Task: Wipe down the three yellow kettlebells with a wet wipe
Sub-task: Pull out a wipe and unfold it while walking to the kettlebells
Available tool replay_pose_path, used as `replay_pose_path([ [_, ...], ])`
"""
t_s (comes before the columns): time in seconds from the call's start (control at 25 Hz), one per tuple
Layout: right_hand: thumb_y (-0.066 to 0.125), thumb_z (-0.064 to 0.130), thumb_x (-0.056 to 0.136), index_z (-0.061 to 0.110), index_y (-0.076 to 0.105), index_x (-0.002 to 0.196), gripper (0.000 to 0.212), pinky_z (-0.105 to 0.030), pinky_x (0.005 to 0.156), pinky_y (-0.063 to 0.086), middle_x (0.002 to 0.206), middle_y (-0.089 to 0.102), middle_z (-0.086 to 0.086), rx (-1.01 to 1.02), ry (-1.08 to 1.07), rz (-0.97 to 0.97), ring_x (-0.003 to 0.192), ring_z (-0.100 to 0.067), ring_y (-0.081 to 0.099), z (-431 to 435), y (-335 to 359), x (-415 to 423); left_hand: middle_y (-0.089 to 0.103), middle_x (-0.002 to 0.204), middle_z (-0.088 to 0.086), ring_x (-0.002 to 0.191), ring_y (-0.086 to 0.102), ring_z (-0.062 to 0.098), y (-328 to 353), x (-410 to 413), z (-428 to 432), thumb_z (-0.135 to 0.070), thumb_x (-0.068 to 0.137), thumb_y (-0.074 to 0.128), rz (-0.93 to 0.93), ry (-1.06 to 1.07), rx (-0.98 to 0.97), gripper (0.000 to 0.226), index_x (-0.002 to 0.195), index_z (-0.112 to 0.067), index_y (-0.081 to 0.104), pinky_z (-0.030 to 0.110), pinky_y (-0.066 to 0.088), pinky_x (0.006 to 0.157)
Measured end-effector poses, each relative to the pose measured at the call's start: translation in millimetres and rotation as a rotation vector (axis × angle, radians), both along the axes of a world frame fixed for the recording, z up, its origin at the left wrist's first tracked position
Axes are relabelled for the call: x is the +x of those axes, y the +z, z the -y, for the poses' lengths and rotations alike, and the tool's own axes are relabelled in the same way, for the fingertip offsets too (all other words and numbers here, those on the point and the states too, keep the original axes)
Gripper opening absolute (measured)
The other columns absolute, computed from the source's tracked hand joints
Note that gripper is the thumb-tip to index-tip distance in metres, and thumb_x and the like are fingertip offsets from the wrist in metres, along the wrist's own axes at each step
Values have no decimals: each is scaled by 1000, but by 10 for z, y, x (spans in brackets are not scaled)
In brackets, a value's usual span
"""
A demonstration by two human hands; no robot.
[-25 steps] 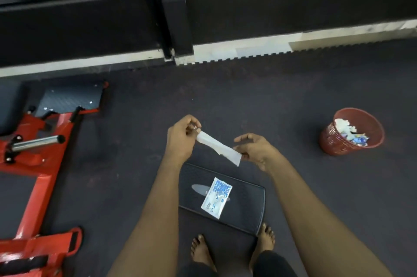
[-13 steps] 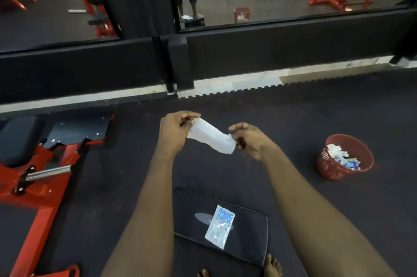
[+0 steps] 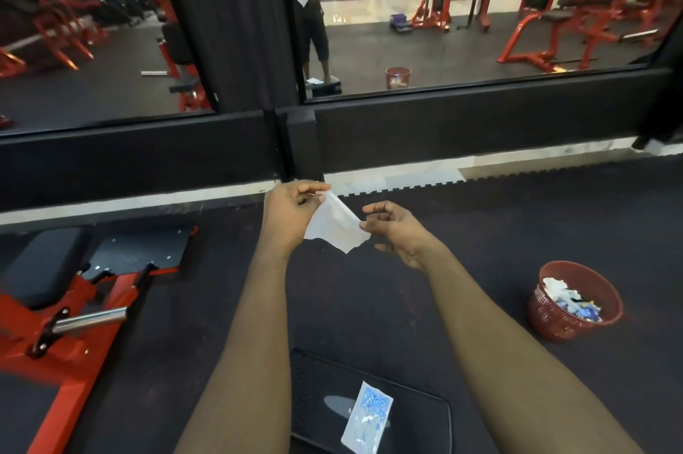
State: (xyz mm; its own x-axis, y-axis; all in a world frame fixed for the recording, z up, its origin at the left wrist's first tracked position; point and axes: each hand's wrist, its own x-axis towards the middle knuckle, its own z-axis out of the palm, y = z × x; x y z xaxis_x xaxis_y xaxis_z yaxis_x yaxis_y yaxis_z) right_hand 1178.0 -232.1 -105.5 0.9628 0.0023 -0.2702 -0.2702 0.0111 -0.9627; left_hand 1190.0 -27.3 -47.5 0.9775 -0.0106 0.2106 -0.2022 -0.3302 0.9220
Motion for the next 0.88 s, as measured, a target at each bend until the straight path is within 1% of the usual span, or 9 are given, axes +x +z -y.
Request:
replay_pose_path([
  [0.08, 81, 23, 75, 25, 64, 109, 39, -41, 84, 49, 111, 66, 0, -13, 86, -21, 103, -16, 65, -43, -9, 7, 76, 92, -8, 81, 72, 3, 103, 5, 11, -10, 88, 67, 28, -3, 24, 19, 96, -22, 79, 16, 56, 63],
  [0.16, 81, 20, 75, 20, 64, 105, 34, -44, 84, 53, 104, 69, -3, -2, 63, 18, 96, -20, 70, -79, -14, 28, 75, 90, -10, 79, 71, 1, 197, 7, 15, -14, 88, 68, 60, 11, 61, 17, 95, -26, 78, 16, 56, 62],
  [0.28, 75, 4, 80, 14, 68, 88, 15, -37, 74, 60, 87, 73, -5, 33, -130, 160, 84, -22, 70, -89, 50, 77, 74, 92, -10, 82, 70, 2, 291, 41, -36, -18, 86, 73, 59, 38, 105, 19, 102, -27, 77, 20, 58, 69],
  [0.4, 74, 0, 79, 15, 70, 80, 15, -30, 64, 54, 79, 72, -4, -31, -218, 220, 78, -21, 67, -9, 199, 137, 70, 92, -10, 84, 67, 4, 322, 80, -99, -16, 81, 78, 60, 61, 230, 30, 109, -26, 74, 17, 54, 75],
  [0.56, 78, 8, 77, 13, 71, 73, 9, -36, 75, 55, 81, 73, -5, -183, -244, 285, 75, -15, 64, 71, 387, 194, 70, 88, -8, 80, 66, 4, 318, 99, -81, -14, 81, 77, 83, 177, 264, 19, 98, -23, 76, 27, 59, 79],
  [0.68, 78, 15, 77, 18, 65, 68, 17, -26, 65, 47, 74, 69, 3, -170, -231, 311, 67, -8, 58, 90, 545, 180, 67, 92, -7, 84, 64, 5, 347, 74, -46, -13, 84, 74, 179, 220, 272, 13, 85, -25, 73, 32, 58, 82],
  [0.76, 76, 14, 80, 18, 59, 68, 20, -26, 67, 44, 76, 67, 2, -114, -200, 327, 73, -10, 59, 109, 628, 163, 61, 102, -7, 96, 59, 10, 383, 74, -35, -15, 87, 70, 257, 219, 312, 12, 85, -27, 68, 36, 53, 89],
  [0.84, 71, 12, 84, 19, 55, 72, 21, -30, 73, 47, 82, 66, -3, -65, -172, 337, 81, -16, 61, 110, 702, 141, 60, 103, -7, 99, 57, 15, 428, 80, -25, -17, 92, 62, 248, 155, 285, 15, 90, -31, 60, 33, 53, 83],
  [0.88, 68, 11, 86, 19, 54, 73, 21, -33, 73, 47, 84, 65, -6, -33, -162, 340, 84, -19, 62, 103, 737, 136, 61, 100, -6, 92, 58, 16, 452, 77, -12, -18, 96, 57, 216, 110, 242, 17, 90, -34, 55, 25, 53, 70],
])
